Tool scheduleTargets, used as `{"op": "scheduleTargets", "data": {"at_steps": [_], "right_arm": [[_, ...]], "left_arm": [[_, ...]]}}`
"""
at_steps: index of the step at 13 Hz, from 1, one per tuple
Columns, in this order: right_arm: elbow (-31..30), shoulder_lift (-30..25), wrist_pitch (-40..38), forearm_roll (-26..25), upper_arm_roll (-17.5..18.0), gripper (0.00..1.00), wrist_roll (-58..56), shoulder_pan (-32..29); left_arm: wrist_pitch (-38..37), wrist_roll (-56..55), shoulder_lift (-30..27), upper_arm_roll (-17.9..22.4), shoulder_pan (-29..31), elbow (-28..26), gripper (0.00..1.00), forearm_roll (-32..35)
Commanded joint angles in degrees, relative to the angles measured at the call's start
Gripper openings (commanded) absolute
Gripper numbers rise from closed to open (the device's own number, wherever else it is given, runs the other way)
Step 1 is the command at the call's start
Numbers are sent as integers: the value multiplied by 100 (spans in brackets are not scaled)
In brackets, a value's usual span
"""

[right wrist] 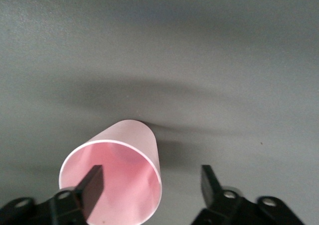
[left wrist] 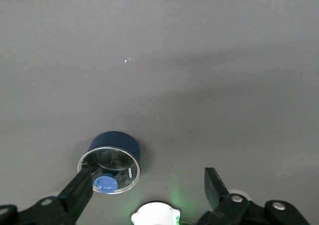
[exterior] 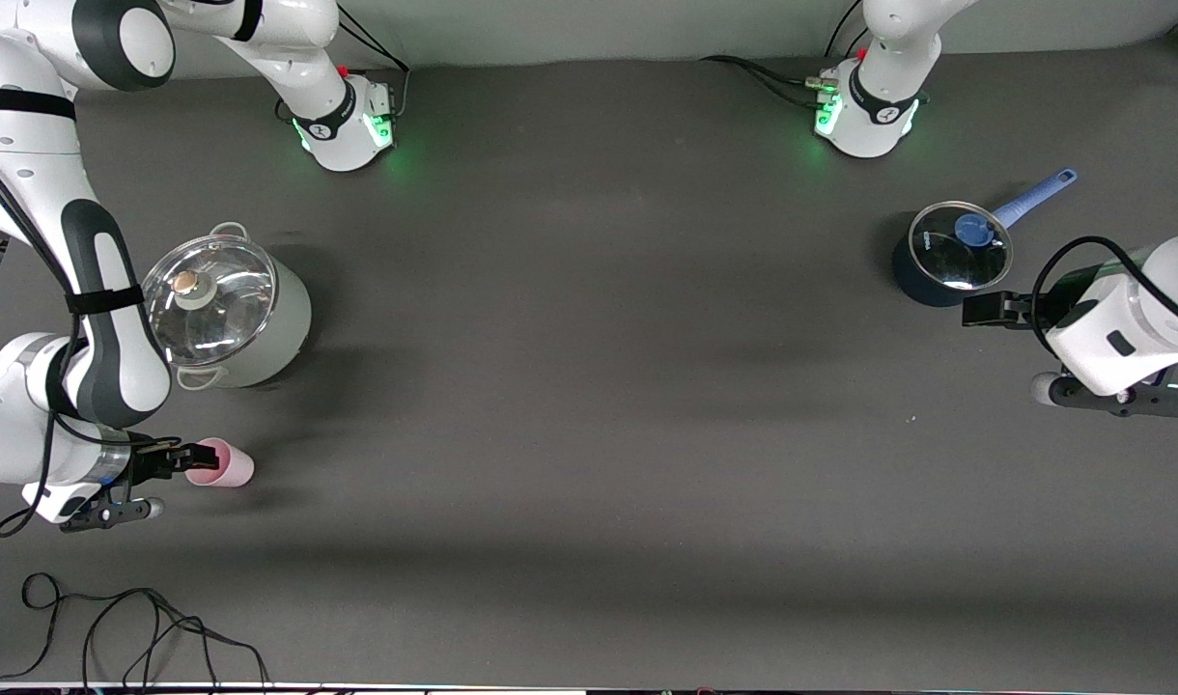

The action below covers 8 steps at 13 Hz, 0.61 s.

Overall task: Transfer pink cup from left to right arm
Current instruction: 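Lower the pink cup onto the table and open the right gripper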

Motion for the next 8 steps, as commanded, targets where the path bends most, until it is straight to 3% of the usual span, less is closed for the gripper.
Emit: {"op": "scheduleTargets", "data": {"at_steps": [1, 6, 8], "right_arm": [[192, -505, -969, -91, -1, 99, 7, 36], [255, -1857, -2605, -29, 17, 100, 217, 53], [246, -2350, -3063, -20, 43, 100, 516, 54]], "left_arm": [[12, -155, -235, 34, -40, -168, 100, 115], [64, -146, -244, 61, -57, -203, 100, 115], [82, -137, -376, 418, -459, -220, 100, 124]]}}
